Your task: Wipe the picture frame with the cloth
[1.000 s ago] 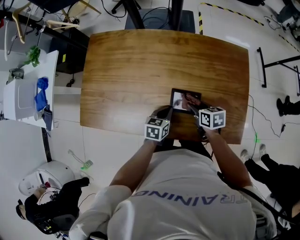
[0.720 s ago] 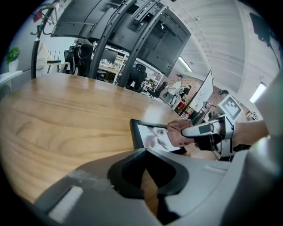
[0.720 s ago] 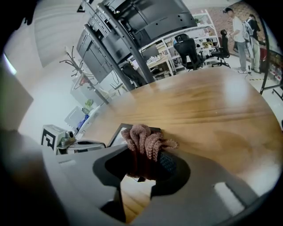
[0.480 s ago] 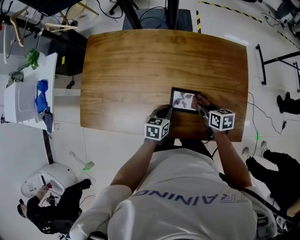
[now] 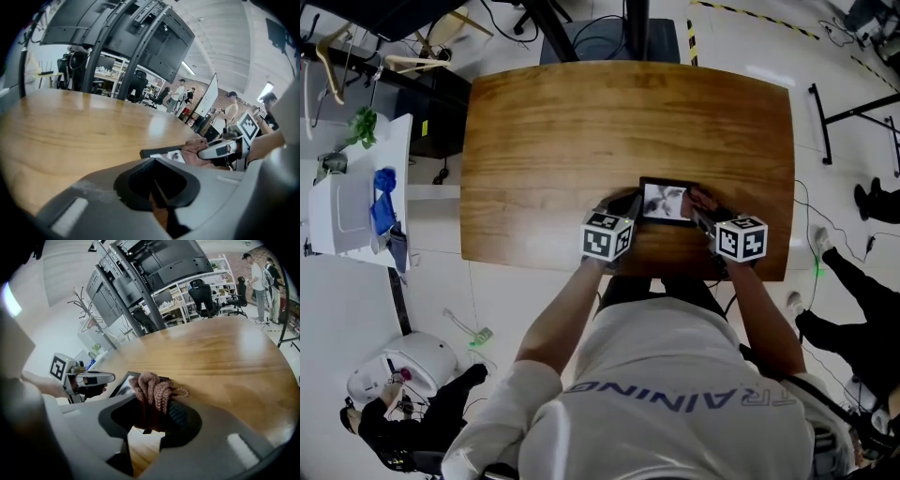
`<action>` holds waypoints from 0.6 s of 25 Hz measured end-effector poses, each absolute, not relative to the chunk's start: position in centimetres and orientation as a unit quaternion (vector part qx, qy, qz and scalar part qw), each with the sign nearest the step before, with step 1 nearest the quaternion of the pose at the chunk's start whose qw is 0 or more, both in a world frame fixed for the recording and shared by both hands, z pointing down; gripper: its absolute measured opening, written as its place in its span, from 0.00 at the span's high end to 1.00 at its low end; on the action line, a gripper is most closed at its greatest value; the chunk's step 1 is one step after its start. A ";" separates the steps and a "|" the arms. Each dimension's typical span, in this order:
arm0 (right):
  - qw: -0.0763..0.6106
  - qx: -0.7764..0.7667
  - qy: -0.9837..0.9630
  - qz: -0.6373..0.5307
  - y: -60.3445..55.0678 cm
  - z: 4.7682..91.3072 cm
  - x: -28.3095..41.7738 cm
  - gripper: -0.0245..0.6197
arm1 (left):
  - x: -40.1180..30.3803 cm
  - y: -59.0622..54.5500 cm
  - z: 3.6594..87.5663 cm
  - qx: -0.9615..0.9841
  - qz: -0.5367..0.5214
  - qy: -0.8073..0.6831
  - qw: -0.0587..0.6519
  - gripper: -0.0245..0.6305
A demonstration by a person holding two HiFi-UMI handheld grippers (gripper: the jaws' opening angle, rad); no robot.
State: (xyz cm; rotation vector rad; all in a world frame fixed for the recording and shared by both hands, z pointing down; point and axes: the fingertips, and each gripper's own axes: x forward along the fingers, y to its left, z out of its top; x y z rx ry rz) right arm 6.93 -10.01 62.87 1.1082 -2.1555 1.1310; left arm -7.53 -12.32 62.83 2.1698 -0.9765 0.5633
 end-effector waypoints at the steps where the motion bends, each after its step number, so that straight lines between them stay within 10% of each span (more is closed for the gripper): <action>1: 0.231 0.403 -0.784 0.411 -10.0 62.8 6.9 0.75 | -7.3 -13.3 62.7 0.840 0.221 -0.368 0.331 0.96; 15: 0.238 0.402 -0.785 0.407 -10.2 62.6 6.6 0.75 | -6.5 -15.0 64.4 0.844 0.250 -0.333 0.338 0.96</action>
